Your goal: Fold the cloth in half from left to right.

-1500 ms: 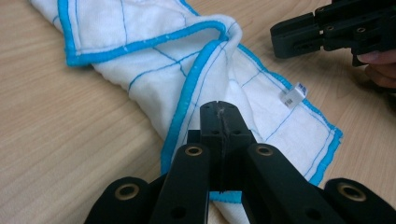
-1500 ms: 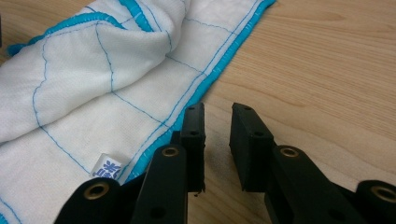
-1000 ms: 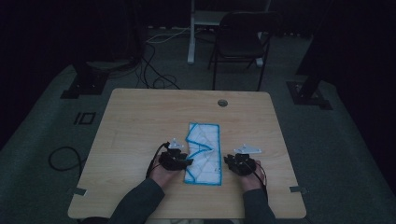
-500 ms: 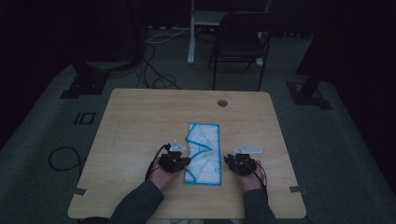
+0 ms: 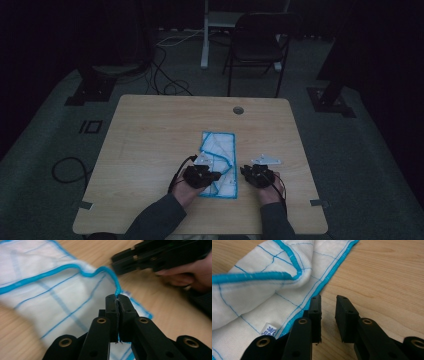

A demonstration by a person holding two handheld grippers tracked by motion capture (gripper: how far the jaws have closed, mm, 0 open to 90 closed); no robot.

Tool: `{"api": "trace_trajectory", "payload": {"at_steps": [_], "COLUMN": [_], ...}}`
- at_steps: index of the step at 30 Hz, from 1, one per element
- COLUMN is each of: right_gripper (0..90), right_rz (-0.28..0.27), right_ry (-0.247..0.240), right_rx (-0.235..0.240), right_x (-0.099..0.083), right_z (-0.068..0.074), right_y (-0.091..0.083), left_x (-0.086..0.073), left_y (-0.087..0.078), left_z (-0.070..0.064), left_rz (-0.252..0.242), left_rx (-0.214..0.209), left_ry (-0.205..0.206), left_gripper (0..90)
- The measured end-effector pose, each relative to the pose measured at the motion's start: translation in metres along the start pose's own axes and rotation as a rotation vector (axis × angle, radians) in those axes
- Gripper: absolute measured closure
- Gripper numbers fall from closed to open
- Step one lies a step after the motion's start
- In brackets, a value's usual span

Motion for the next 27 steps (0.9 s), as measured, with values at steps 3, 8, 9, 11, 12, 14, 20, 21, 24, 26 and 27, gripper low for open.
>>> {"api": "trace_trajectory", "payload": {"at_steps": [3,8,9,11,12,14,20,21,24,26,27], "right_gripper": [75.4,75.5,75.5,75.5,75.5,75.5,75.4,75.3,75.1,74.6,74.3], "right_rz": [0.000,0.000,0.000,0.000,0.001,0.000,-0.006,-0.006,-0.008,-0.013,-0.017], "right_ry": [-0.001,0.000,-0.001,0.000,-0.001,0.001,0.003,0.001,-0.002,-0.002,-0.007], "right_rx": [0.000,0.001,0.001,0.001,0.001,0.001,0.001,0.002,0.003,0.009,0.011], "right_x": [0.000,0.000,0.000,0.000,0.000,0.000,0.000,0.000,0.001,0.002,0.003], "right_z": [0.000,0.000,0.000,0.000,0.000,0.000,0.000,0.000,0.001,0.003,0.004], "right_y": [0.000,0.000,0.000,0.000,0.000,0.000,-0.001,-0.001,-0.001,-0.001,-0.001], "left_x": [0.003,0.009,0.010,0.012,0.013,0.013,0.011,0.010,0.005,-0.001,-0.004], "left_y": [0.003,0.006,0.007,0.008,0.009,0.010,0.007,0.007,0.006,0.005,0.005], "left_z": [-0.012,-0.026,-0.028,-0.032,-0.033,-0.036,-0.029,-0.026,-0.014,-0.006,-0.002], "left_rz": [-0.002,-0.011,-0.013,-0.018,-0.018,-0.019,-0.033,-0.034,-0.027,-0.021,-0.016], "left_rx": [-0.030,-0.044,-0.046,-0.052,-0.055,-0.074,-0.055,-0.046,-0.009,0.026,0.039], "left_ry": [0.014,0.034,0.035,0.033,0.038,0.035,0.025,0.016,0.004,0.004,0.001], "left_gripper": [88.3,88.4,88.4,88.4,88.4,86.3,79.8,79.8,79.1,79.1,79.1]}}
Point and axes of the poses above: each handheld gripper's, and its own axes: y roughly forward along the jaws, x roughly out of its top, z roughly to its left, the point moved 7 cm from there along y, roughly forward along the jaws, and after that the axes turned 15 degrees about x, right-handed, at the moved point
